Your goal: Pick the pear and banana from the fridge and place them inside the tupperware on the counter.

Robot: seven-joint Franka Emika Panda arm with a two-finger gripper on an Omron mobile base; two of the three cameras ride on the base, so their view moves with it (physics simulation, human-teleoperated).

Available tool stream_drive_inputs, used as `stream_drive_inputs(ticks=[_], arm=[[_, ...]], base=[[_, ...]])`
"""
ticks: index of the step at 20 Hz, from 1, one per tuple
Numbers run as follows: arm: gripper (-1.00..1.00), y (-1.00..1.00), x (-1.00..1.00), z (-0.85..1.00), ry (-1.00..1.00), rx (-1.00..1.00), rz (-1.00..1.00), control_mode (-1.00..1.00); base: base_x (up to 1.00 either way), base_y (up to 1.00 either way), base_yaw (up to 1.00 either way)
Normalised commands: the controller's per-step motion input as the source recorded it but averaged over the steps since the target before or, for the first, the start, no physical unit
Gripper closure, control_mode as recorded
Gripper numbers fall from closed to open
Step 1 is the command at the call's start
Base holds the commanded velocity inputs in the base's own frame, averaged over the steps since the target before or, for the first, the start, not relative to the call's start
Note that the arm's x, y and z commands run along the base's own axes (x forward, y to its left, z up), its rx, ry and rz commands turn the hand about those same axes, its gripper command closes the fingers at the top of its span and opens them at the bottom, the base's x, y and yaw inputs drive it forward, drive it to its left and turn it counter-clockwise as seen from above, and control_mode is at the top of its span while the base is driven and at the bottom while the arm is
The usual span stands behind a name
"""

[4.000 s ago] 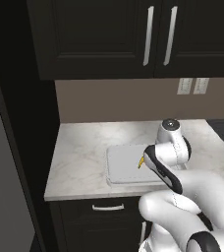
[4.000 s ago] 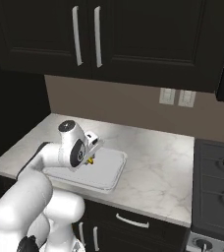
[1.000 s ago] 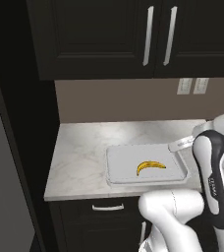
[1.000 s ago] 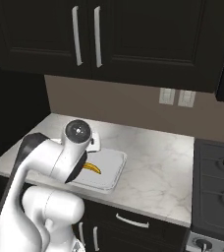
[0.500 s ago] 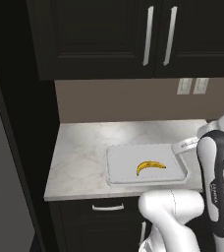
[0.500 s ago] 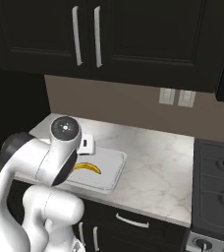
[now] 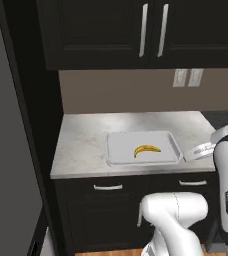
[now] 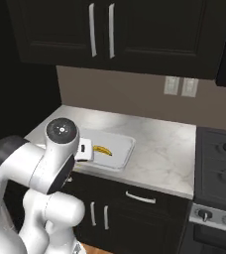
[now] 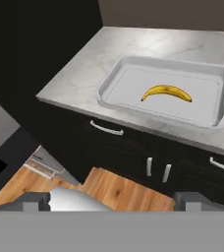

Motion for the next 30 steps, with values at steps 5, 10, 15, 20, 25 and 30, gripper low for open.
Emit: stream_drive_inputs(ticks=[5, 10, 15, 20, 25, 30], arm=[[-1.0, 0.0, 0.0, 0.0, 0.0, 0.0, 0.0, 1.0], [-1.0, 0.0, 0.0, 0.0, 0.0, 0.0, 0.0, 1.0], [-1.0, 0.0, 0.0, 0.0, 0.0, 0.0, 0.0, 1.0], [-1.0, 0.0, 0.0, 0.0, 0.0, 0.0, 0.0, 1.0], [-1.0, 0.0, 0.0, 0.0, 0.0, 0.0, 0.0, 1.0], [-1.0, 0.0, 0.0, 0.0, 0.0, 0.0, 0.0, 1.0]], base=[[-0.88, 0.34, 0.0], [-0.94, 0.5, 0.02], [-0.89, 0.71, 0.22], [-0.82, 0.72, 0.39], [-0.76, 0.73, 0.69], [-0.69, 0.68, 0.77]])
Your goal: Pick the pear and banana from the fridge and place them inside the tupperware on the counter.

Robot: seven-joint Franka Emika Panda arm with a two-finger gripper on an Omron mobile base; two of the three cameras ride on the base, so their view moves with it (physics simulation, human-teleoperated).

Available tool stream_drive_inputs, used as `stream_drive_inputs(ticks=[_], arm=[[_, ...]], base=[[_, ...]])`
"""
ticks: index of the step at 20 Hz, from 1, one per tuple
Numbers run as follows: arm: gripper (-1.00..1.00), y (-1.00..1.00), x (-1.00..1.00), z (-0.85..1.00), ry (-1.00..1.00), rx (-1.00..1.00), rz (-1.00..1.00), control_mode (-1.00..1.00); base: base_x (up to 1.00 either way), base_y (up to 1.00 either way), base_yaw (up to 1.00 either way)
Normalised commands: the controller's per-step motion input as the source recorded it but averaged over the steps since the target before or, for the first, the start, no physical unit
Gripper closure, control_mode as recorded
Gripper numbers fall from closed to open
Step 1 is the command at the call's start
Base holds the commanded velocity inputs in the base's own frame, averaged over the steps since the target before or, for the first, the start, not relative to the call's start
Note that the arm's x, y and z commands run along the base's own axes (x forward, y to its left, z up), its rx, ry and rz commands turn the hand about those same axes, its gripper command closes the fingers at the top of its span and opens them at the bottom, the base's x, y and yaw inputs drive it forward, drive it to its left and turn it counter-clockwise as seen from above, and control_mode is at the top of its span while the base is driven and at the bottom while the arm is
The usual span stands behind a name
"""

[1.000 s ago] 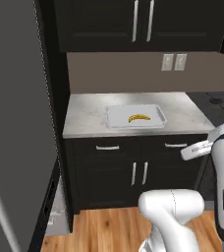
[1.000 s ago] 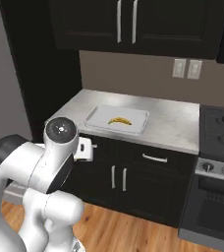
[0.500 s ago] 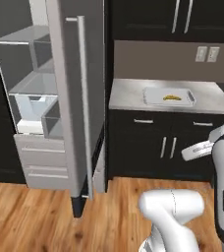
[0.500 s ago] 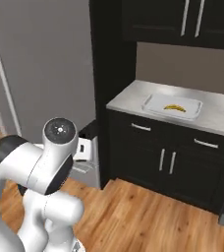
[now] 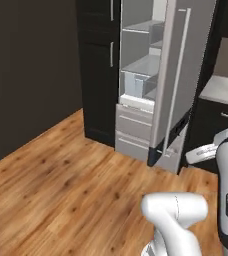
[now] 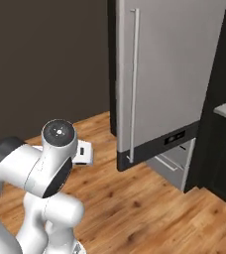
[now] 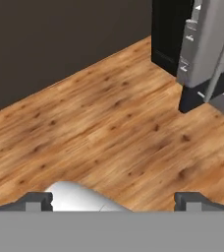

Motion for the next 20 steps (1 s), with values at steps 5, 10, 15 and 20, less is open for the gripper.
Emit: stream_drive_inputs(ticks=[5, 10, 15, 20], arm=[[-1.0, 0.0, 0.0, 0.0, 0.0, 0.0, 0.0, 1.0], [-1.0, 0.0, 0.0, 0.0, 0.0, 0.0, 0.0, 1.0], [-1.0, 0.0, 0.0, 0.0, 0.0, 0.0, 0.0, 1.0], [-1.0, 0.0, 0.0, 0.0, 0.0, 0.0, 0.0, 1.0]], base=[[-0.09, 0.6, 0.35], [0.48, 0.5, 0.0], [0.65, 0.53, -0.14], [0.65, 0.63, -0.41]])
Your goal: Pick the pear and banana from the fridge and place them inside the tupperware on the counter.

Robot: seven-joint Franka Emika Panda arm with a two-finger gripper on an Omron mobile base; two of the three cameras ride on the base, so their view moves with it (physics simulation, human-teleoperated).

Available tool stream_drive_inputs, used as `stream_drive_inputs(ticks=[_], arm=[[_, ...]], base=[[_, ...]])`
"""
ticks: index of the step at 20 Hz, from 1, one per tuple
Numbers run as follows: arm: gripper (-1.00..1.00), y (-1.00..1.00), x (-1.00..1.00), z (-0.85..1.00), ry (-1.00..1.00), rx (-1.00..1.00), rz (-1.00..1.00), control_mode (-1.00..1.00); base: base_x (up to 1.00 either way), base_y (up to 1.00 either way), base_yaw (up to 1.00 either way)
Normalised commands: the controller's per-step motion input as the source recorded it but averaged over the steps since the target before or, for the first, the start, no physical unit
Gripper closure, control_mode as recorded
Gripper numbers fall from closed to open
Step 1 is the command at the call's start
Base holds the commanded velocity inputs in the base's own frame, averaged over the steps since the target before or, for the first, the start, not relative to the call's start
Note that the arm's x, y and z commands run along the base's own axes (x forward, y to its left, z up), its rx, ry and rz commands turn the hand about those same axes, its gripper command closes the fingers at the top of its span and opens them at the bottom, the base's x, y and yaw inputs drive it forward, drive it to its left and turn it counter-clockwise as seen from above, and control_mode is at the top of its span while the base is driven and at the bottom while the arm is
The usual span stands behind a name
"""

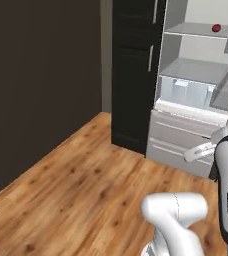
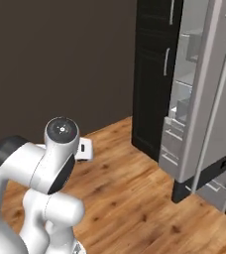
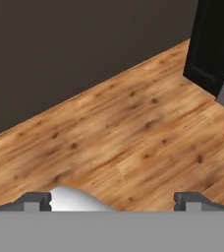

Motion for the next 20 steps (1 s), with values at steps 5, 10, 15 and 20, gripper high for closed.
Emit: stream_drive_inputs(ticks=[5, 10, 15, 20], arm=[[-1.0, 0.0, 0.0, 0.0, 0.0, 0.0, 0.0, 1.0], [-1.0, 0.0, 0.0, 0.0, 0.0, 0.0, 0.0, 1.0], [-1.0, 0.0, 0.0, 0.0, 0.0, 0.0, 0.0, 1.0], [-1.0, 0.0, 0.0, 0.0, 0.0, 0.0, 0.0, 1.0]], base=[[0.71, 0.68, -0.71], [0.72, 0.67, -0.7], [0.73, 0.69, -0.64], [0.77, 0.58, -0.56]])
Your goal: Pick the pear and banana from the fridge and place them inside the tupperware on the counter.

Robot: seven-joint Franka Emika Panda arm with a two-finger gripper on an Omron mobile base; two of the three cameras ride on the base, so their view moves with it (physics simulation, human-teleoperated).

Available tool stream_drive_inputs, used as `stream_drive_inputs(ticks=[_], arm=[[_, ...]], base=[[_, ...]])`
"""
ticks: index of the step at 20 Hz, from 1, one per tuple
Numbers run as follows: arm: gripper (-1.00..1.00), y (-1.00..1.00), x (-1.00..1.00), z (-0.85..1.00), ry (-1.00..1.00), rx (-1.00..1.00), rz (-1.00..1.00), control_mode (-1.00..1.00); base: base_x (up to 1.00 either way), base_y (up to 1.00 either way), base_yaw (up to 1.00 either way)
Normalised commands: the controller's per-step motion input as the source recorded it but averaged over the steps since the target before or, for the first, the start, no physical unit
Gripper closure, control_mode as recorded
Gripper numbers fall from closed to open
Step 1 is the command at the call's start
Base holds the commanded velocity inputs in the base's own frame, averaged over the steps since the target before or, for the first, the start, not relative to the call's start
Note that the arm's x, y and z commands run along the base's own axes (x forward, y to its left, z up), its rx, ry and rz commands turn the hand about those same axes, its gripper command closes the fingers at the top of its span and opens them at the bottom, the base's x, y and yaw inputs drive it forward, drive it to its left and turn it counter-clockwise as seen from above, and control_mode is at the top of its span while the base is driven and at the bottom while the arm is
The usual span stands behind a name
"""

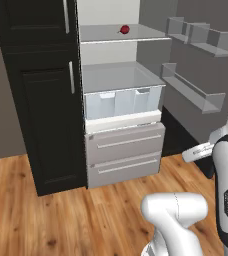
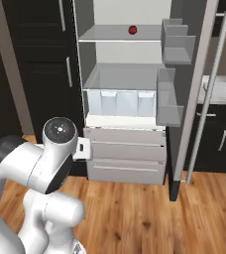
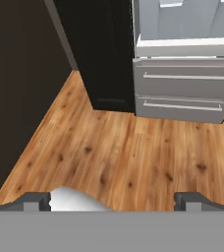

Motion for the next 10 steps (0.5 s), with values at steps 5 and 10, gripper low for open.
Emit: stream_drive_inputs(ticks=[5, 10], arm=[[-1.0, 0.0, 0.0, 0.0, 0.0, 0.0, 0.0, 1.0], [-1.0, 0.0, 0.0, 0.0, 0.0, 0.0, 0.0, 1.0]], base=[[0.65, 0.53, -0.37], [0.06, 0.28, 0.21]])
